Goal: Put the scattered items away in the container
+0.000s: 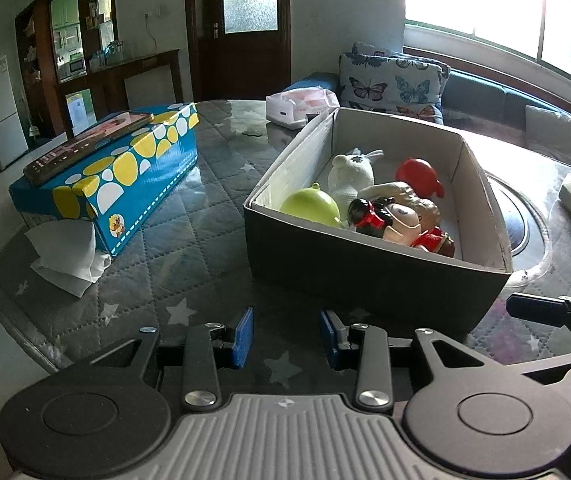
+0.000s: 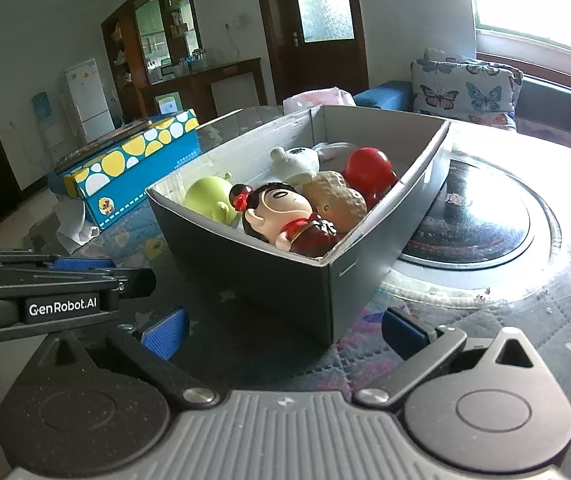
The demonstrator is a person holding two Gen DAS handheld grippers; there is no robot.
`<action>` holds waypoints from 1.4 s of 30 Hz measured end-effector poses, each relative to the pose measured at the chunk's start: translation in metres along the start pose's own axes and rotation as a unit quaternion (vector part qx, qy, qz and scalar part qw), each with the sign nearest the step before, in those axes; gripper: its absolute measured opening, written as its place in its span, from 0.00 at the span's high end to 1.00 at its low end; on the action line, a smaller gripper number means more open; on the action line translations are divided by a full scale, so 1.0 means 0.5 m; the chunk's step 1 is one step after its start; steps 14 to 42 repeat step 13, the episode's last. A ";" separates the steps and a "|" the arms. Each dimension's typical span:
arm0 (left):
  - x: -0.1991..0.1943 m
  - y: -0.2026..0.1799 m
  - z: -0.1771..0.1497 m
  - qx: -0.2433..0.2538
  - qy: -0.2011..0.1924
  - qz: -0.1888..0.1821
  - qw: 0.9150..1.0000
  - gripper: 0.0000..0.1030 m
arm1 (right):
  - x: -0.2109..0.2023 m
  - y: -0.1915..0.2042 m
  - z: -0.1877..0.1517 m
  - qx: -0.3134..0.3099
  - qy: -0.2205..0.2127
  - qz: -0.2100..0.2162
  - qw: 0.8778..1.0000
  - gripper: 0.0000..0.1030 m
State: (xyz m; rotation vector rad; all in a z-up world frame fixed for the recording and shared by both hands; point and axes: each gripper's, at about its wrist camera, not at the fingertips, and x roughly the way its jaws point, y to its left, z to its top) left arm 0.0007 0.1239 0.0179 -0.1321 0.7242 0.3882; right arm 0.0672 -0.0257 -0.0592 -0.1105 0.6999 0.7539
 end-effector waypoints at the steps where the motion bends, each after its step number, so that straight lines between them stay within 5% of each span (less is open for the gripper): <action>1: 0.001 0.001 0.001 0.000 0.000 0.000 1.000 0.63 | 0.001 0.000 0.000 0.000 0.000 0.000 1.000 0.00; 42: 0.009 0.009 0.008 -0.003 -0.005 0.004 1.000 0.66 | 0.008 0.002 0.005 0.006 -0.002 0.003 1.000 0.00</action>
